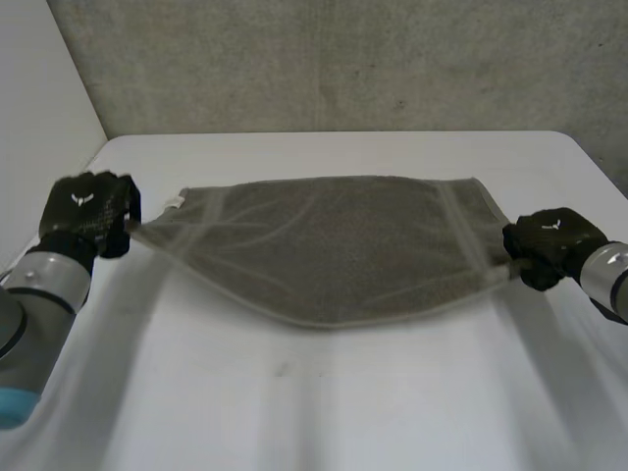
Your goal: Fold the laundry
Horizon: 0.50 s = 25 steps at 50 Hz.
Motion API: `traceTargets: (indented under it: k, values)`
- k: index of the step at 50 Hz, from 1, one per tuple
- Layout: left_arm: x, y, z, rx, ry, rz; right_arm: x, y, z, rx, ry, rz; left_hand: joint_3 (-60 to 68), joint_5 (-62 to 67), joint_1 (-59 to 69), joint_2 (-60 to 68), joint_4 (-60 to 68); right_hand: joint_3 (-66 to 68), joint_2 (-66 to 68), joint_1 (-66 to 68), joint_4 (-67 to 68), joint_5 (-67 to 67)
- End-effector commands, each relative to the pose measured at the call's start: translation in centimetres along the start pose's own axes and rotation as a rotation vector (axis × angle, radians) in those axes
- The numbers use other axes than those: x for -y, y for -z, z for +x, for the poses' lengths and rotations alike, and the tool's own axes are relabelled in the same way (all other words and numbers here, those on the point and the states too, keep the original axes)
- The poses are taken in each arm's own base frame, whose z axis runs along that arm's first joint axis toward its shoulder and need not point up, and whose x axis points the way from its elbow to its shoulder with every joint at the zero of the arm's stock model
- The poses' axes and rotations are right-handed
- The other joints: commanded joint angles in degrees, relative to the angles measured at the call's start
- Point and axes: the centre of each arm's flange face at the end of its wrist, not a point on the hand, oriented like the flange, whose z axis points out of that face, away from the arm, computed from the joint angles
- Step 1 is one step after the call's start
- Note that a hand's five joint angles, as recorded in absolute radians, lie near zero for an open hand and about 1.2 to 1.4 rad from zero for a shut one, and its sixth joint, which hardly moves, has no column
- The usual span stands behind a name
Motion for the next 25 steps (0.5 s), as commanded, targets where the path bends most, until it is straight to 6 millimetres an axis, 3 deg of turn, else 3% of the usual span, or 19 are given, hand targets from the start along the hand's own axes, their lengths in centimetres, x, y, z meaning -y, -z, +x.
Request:
traceTargets:
  k: [1,6,12,16,17,18,19,20,21,22,23,25]
  values:
    - [0.4,4.1,0.3,-0.038,-0.004,-0.161,-0.9,3.8,-0.2,0.121,0.137,-0.217,10.2,10.4,11.6,10.2,10.2,12.7,12.5,24.6,11.8,14.6]
    - [0.6,7.4,0.3,-0.085,-0.123,-0.29,-1.7,6.4,0.8,0.185,0.16,-0.341,10.2,10.4,11.6,10.2,10.2,12.7,12.5,24.6,11.8,14.6]
    - [0.2,7.8,0.3,-0.14,-0.179,-0.315,-0.6,6.5,1.9,0.164,0.187,-0.307,10.2,10.4,11.6,10.2,10.2,12.7,12.5,24.6,11.8,14.6]
    - [0.0,5.7,-0.5,-0.129,-0.178,-0.25,-0.1,5.7,2.8,0.116,0.172,-0.278,10.2,10.4,11.6,10.2,10.2,12.7,12.5,24.6,11.8,14.6]
    - [-0.6,4.2,-0.8,-0.114,-0.184,-0.226,-0.2,5.0,3.3,0.099,0.152,-0.268,10.2,10.4,11.6,10.2,10.2,12.7,12.5,24.6,11.8,14.6]
    - [-0.7,4.2,-0.8,-0.113,-0.184,-0.225,-0.3,3.9,3.4,0.094,0.125,-0.259,10.2,10.4,11.6,10.2,10.2,12.7,12.5,24.6,11.8,14.6]
    - [-1.2,2.8,-0.7,-0.11,-0.186,-0.203,-0.3,3.9,3.4,0.094,0.125,-0.259,10.2,10.4,11.6,10.2,10.2,12.7,12.5,24.6,11.8,14.6]
    - [-1.2,2.8,-0.7,-0.11,-0.186,-0.202,0.0,2.6,3.1,0.098,0.115,-0.236,10.2,10.4,11.6,10.2,10.2,12.7,12.5,24.6,11.8,14.6]
    - [-1.5,1.5,-0.5,-0.113,-0.187,-0.177,0.6,1.4,2.5,0.107,0.118,-0.21,10.2,10.4,11.6,10.2,10.2,12.7,12.5,24.6,11.8,14.6]
    - [-1.8,0.4,-0.2,-0.122,-0.182,-0.162,0.6,1.3,2.5,0.107,0.118,-0.21,10.2,10.4,11.6,10.2,10.2,12.7,12.5,24.6,11.8,14.6]
    - [-1.8,0.4,-0.2,-0.122,-0.182,-0.162,1.0,0.3,2.0,0.116,0.116,-0.197,10.2,10.4,11.6,10.2,10.2,12.7,12.5,24.6,11.8,14.6]
    - [-2.5,-2.1,0.1,-0.127,-0.163,-0.142,1.3,-0.8,1.9,0.105,0.114,-0.187,10.2,10.4,11.6,10.2,10.2,12.7,12.5,24.6,11.8,14.6]
